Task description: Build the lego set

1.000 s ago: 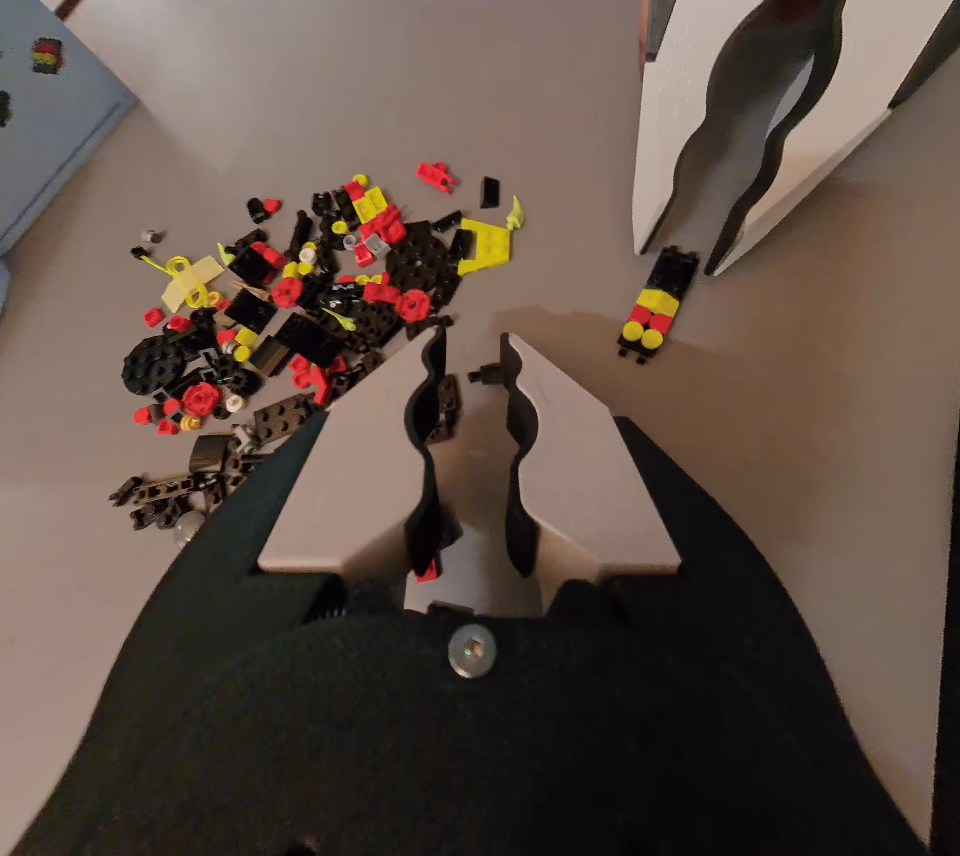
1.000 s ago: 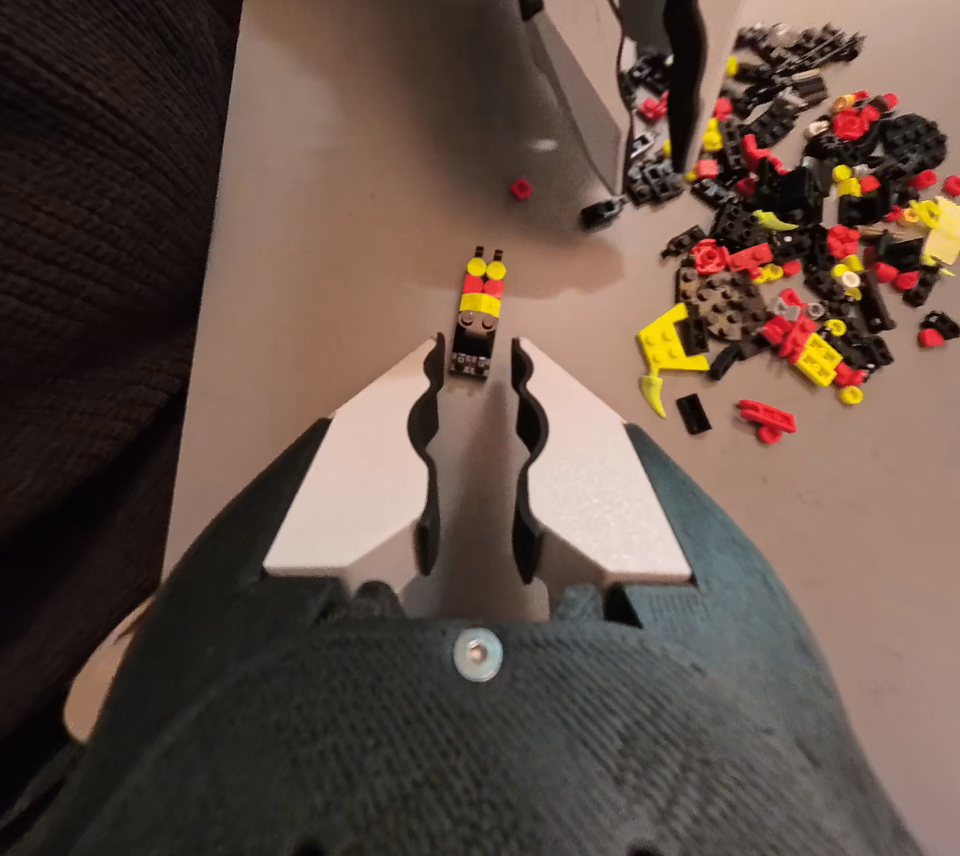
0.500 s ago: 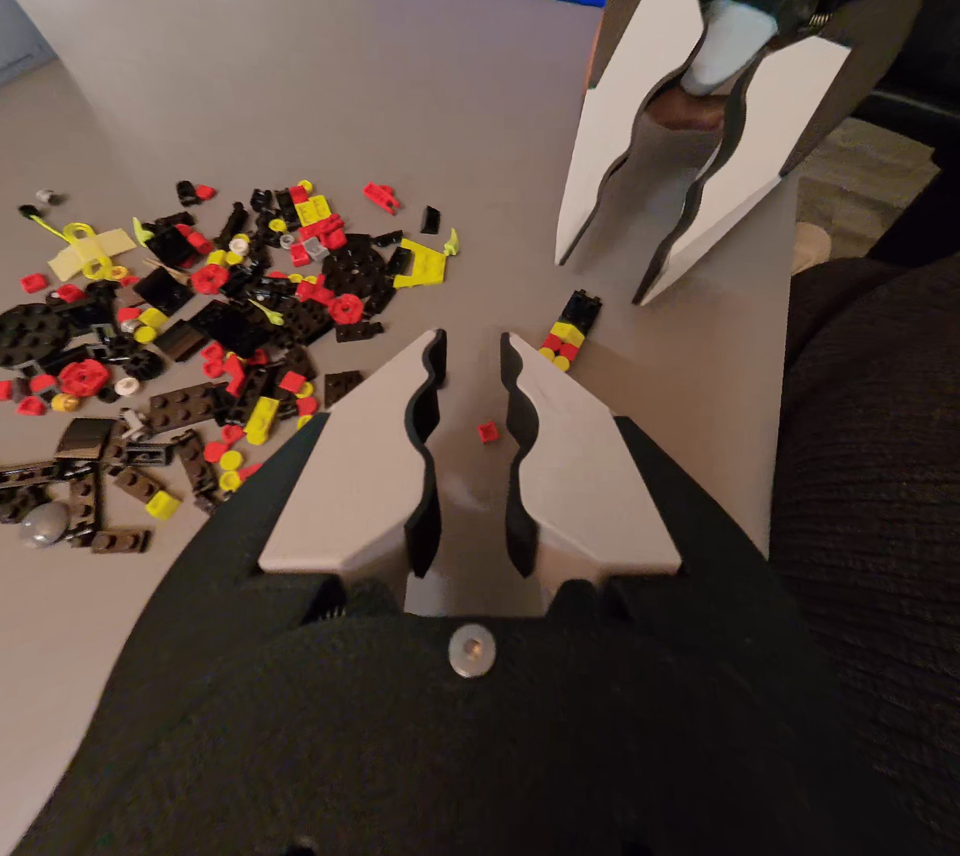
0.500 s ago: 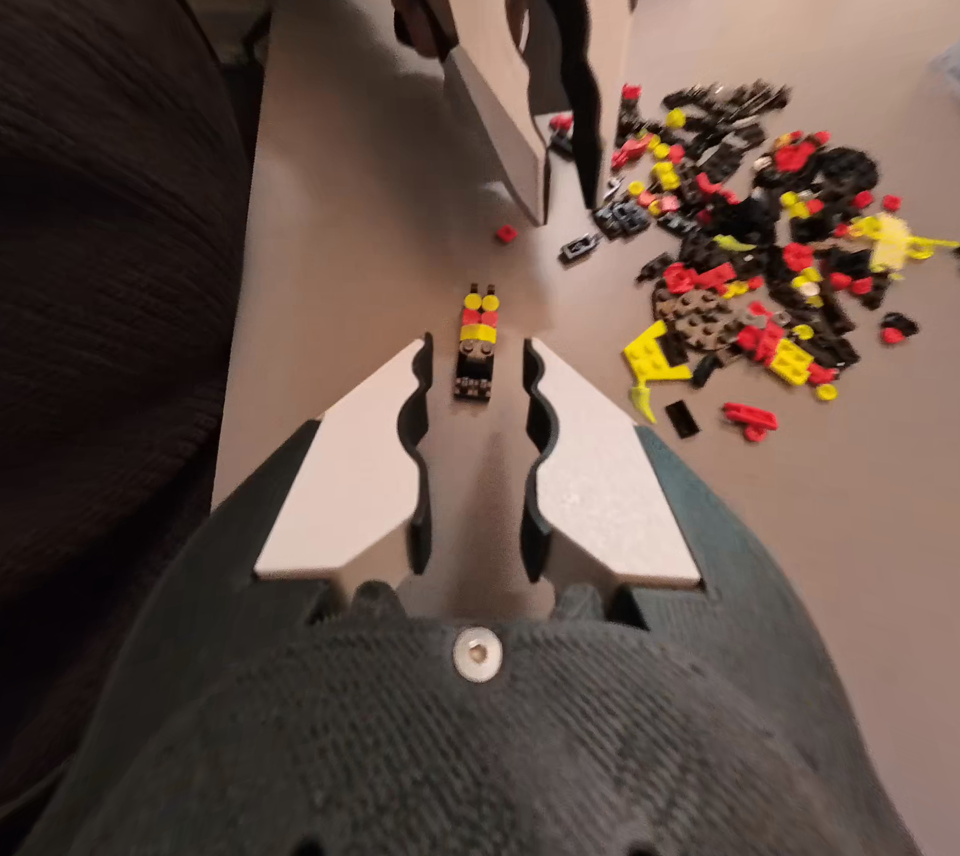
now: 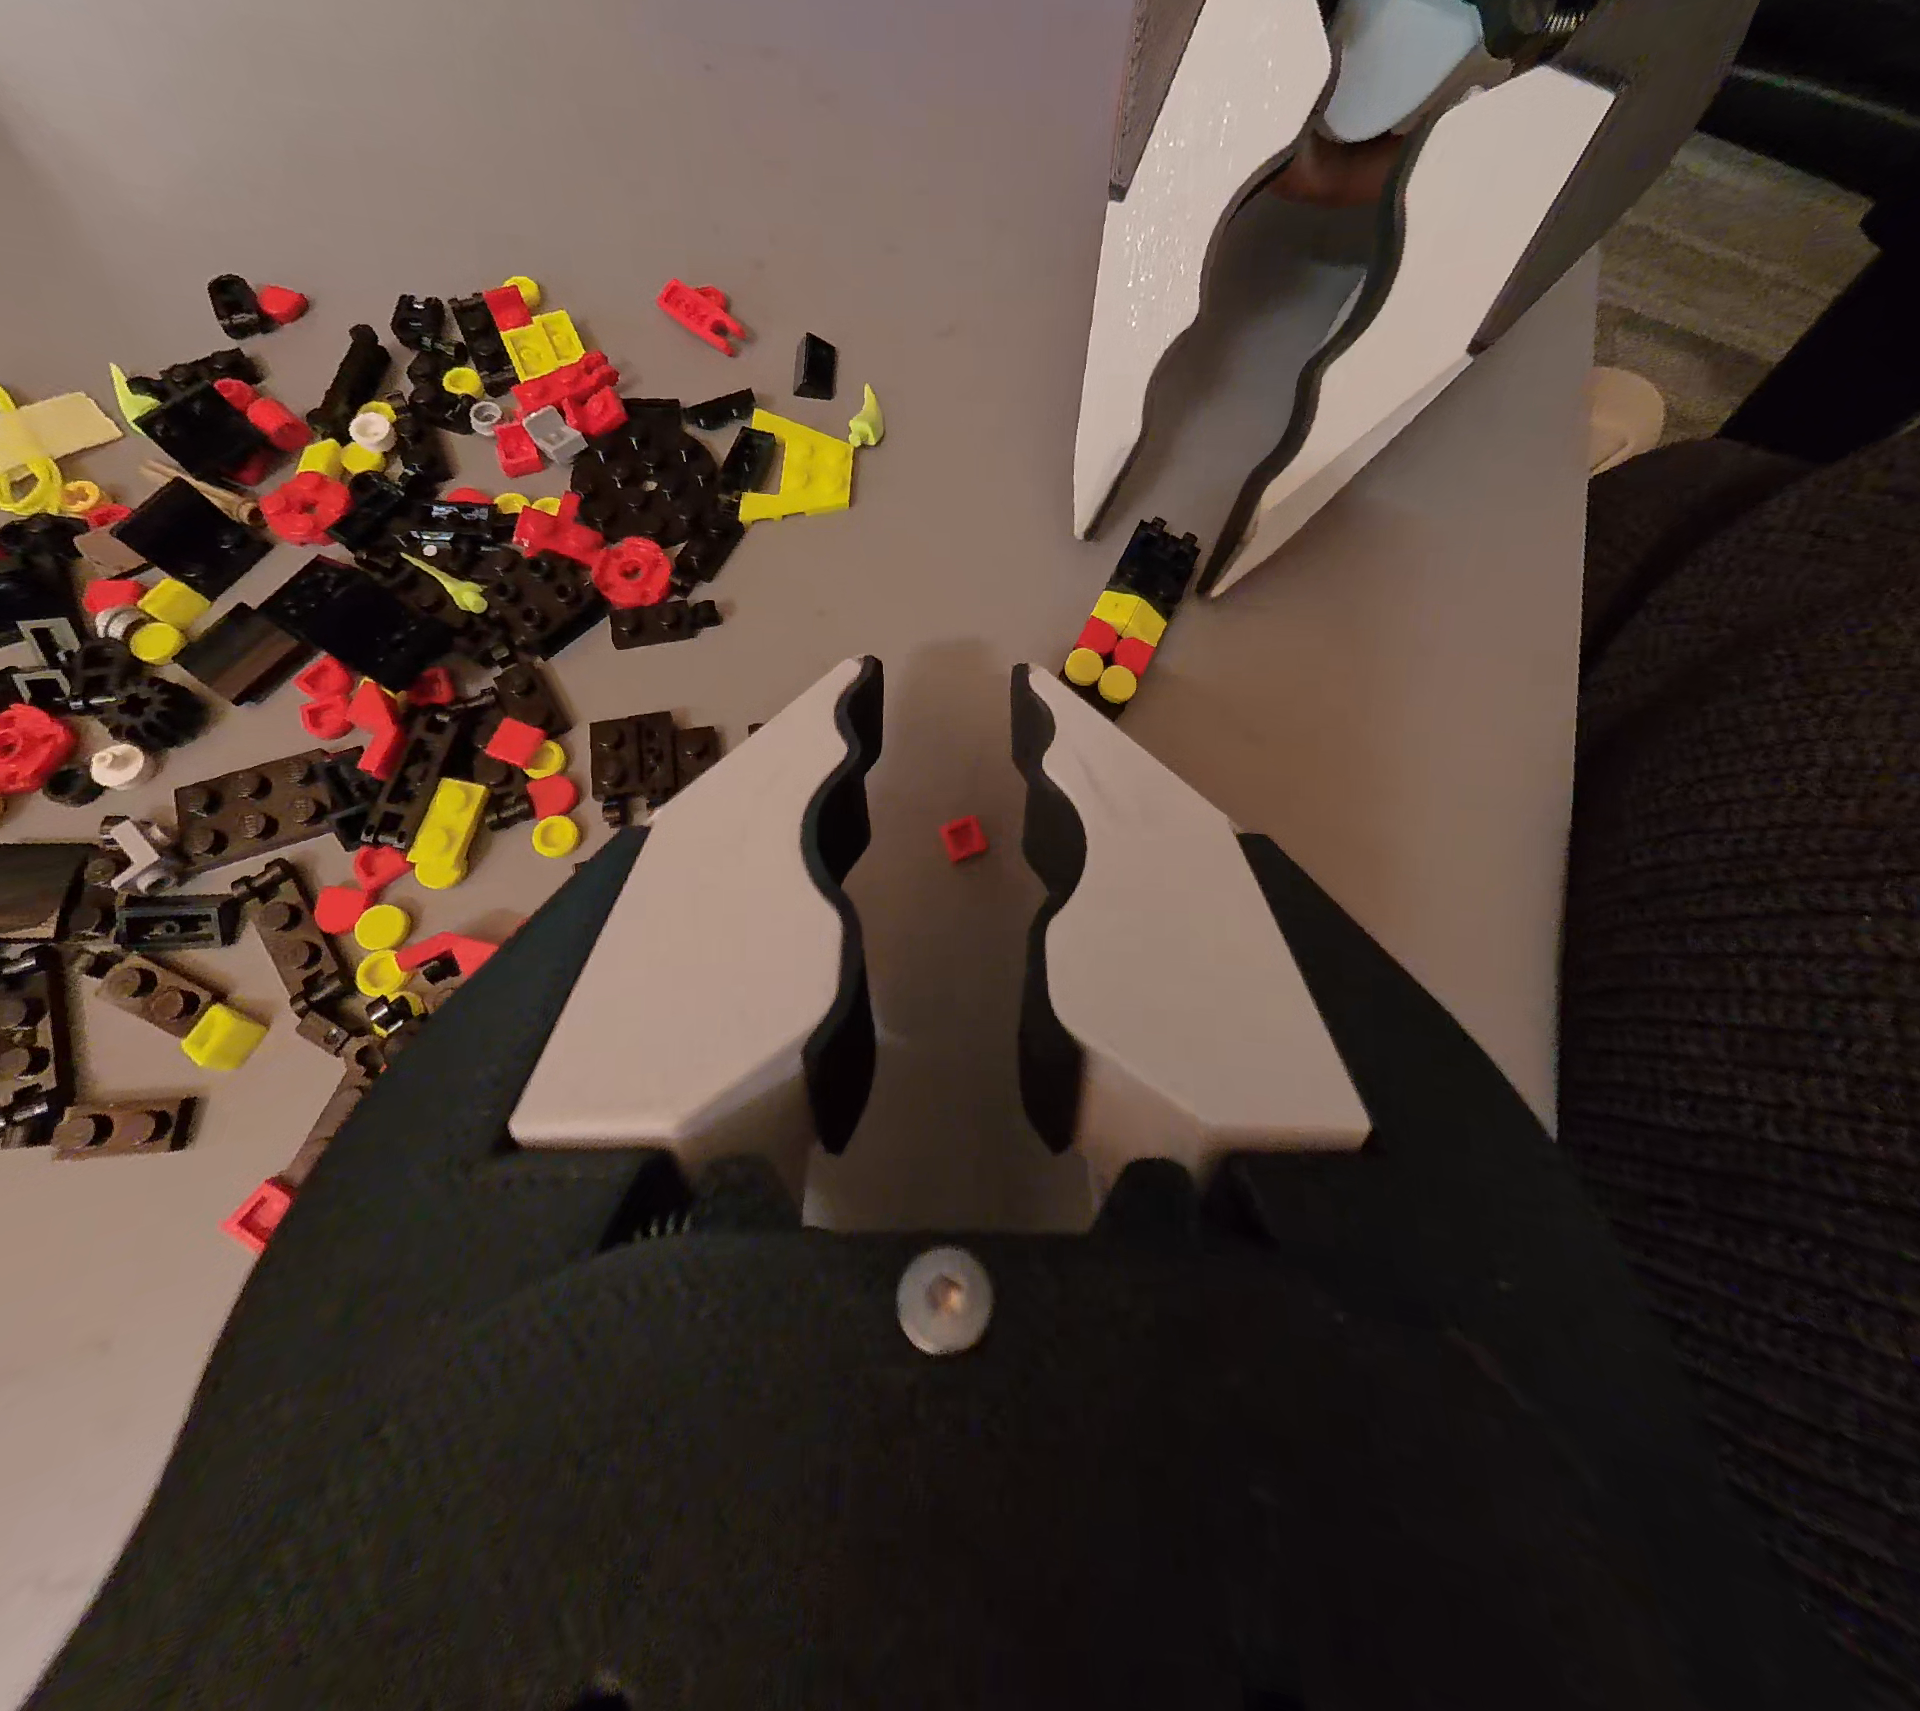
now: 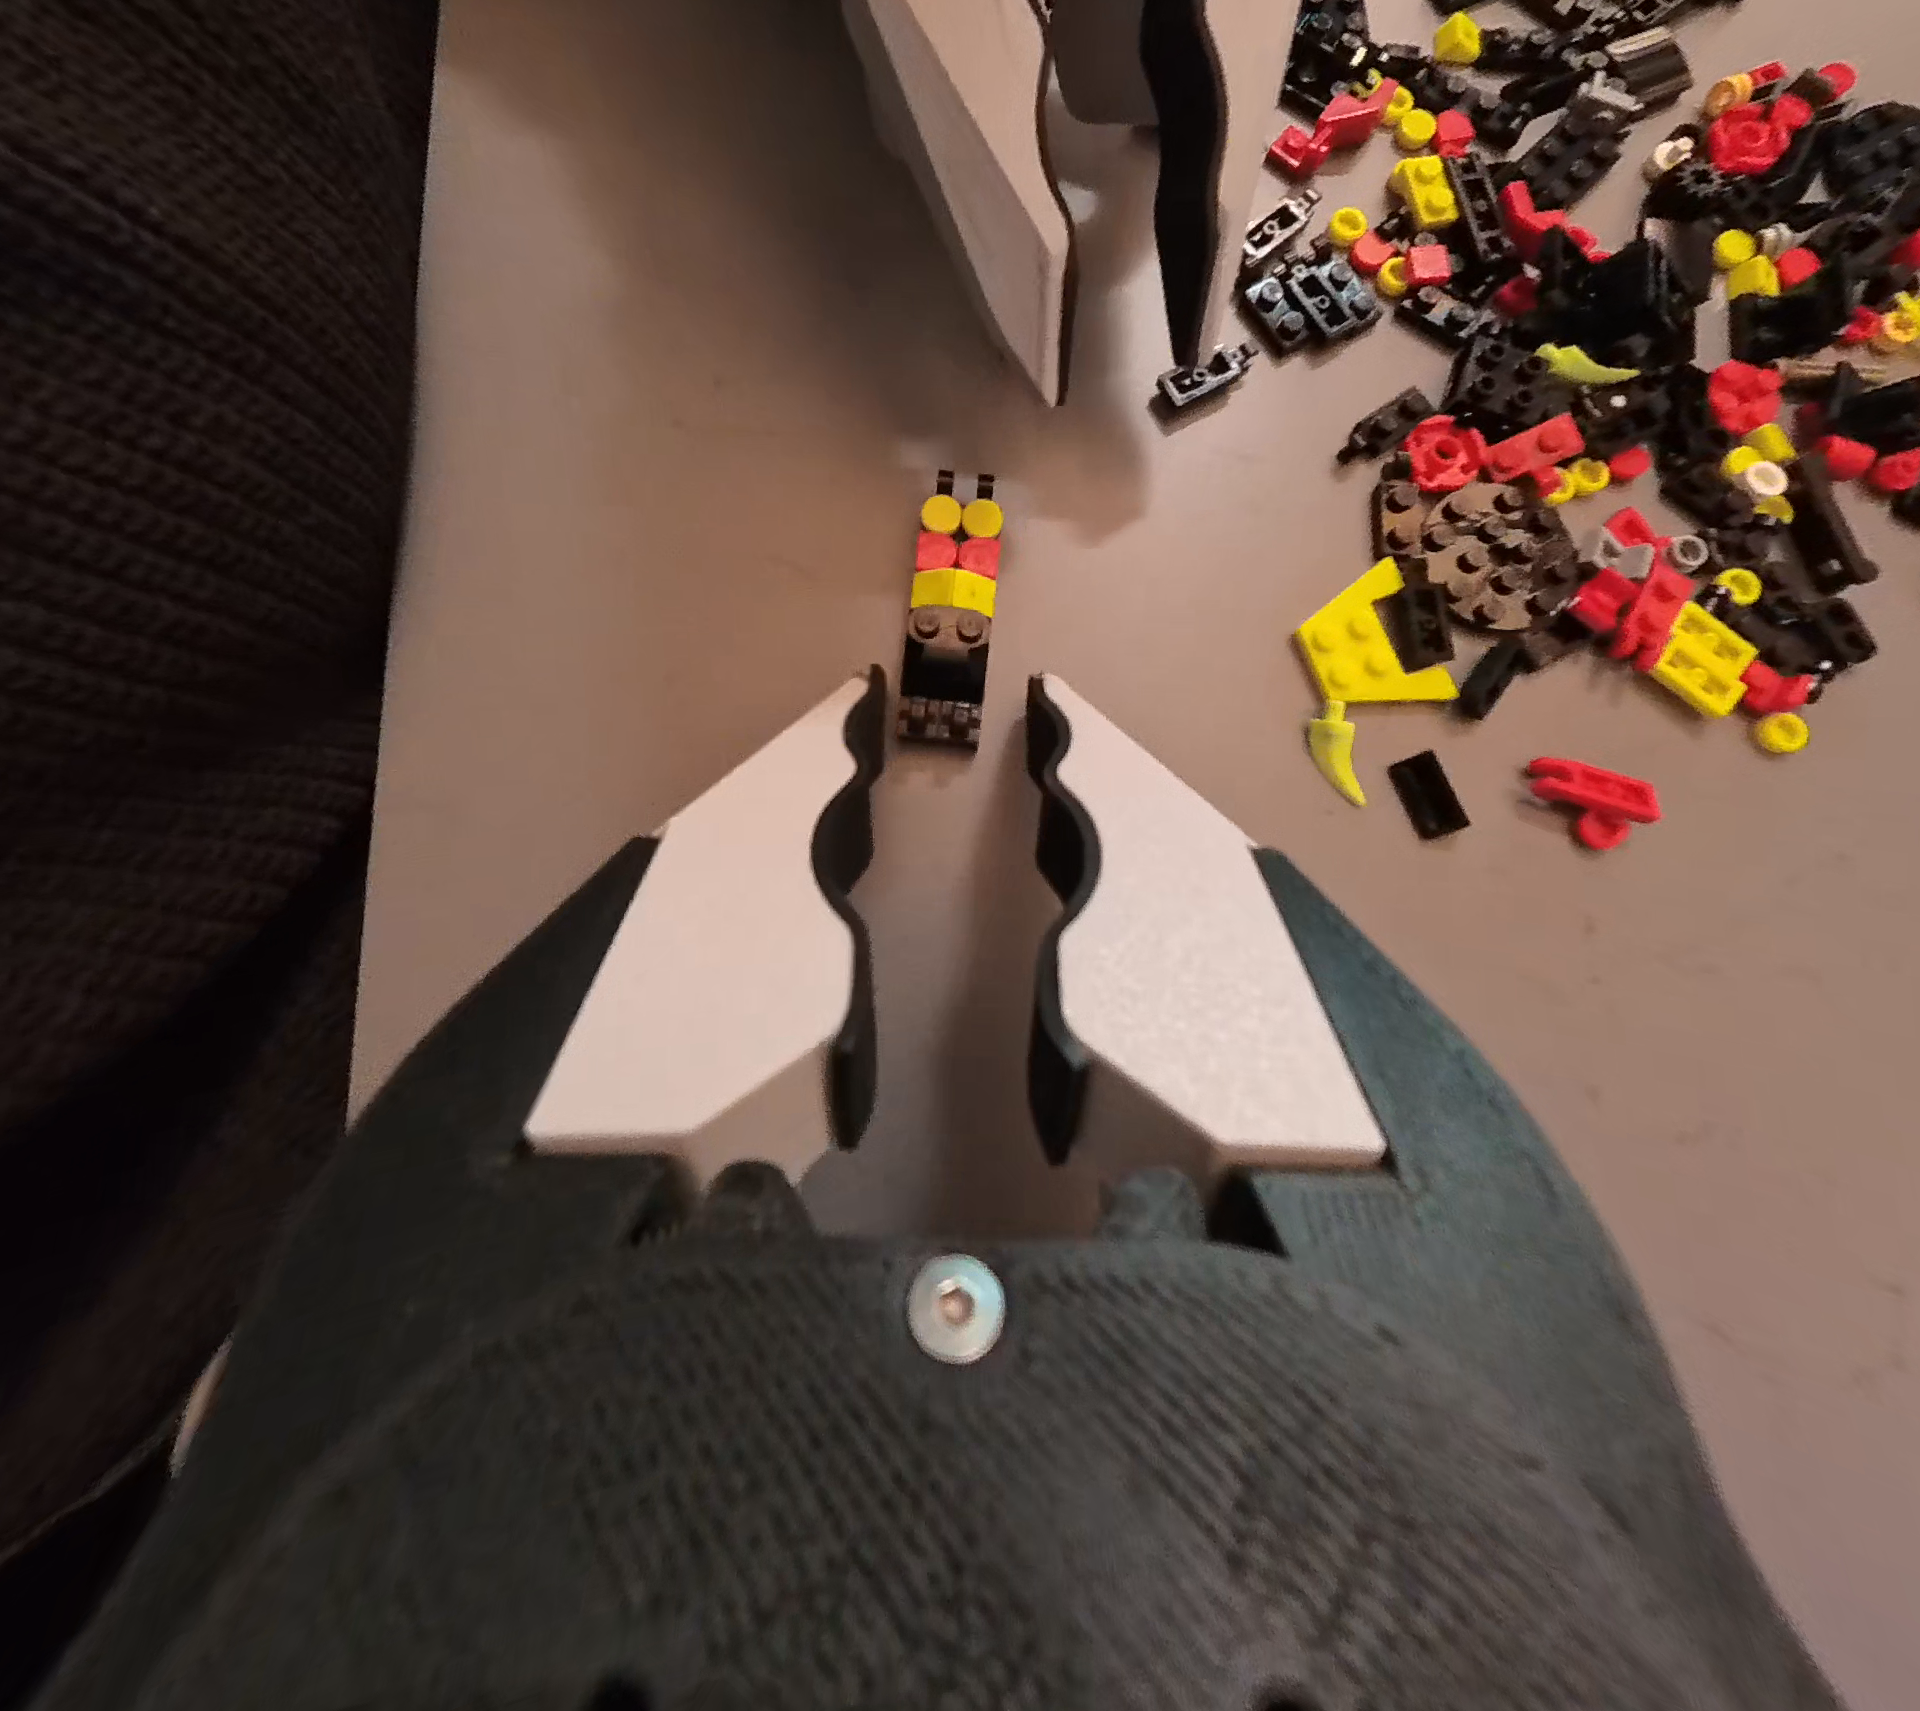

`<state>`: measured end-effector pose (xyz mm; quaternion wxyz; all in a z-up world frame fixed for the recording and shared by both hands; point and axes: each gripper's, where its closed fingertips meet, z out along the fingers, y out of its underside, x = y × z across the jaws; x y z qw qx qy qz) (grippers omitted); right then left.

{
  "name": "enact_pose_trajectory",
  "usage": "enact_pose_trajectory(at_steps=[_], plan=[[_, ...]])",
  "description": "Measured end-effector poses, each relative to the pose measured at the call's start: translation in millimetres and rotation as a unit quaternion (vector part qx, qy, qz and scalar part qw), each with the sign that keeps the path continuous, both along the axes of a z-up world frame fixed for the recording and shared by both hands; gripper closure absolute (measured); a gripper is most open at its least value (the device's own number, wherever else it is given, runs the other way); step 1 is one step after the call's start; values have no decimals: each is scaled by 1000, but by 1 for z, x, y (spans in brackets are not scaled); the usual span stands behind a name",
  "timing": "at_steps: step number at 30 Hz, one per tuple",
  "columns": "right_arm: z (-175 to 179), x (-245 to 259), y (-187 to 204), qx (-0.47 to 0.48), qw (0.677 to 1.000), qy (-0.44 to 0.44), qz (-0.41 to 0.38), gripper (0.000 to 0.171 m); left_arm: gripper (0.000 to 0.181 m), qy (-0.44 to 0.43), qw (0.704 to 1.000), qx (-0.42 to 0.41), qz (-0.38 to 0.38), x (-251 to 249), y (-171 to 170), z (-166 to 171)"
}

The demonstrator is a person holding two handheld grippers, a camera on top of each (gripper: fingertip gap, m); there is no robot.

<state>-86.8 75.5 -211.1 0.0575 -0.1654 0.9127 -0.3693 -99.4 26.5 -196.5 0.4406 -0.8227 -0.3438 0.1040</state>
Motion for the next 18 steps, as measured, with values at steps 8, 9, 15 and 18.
enact_pose_trajectory(at_steps=[8, 9, 15, 18], plan=[[4, -4, -1, -9, 1000, 0, -10, 149, 160, -1, 1000, 3, 3, -1, 0, 1], [4, -5, -1, -10, 1000, 1, -11, 149, 160, 0, 1000, 3, 4, -1, -1, 1], [14, -9, -5, -35, 999, 4, -21, 149, 161, 5, 1000, 8, 14, -5, -4, 4], [21, -15, -7, -53, 998, 6, -34, 150, 161, 6, 1000, 18, 22, -8, -7, 8]])
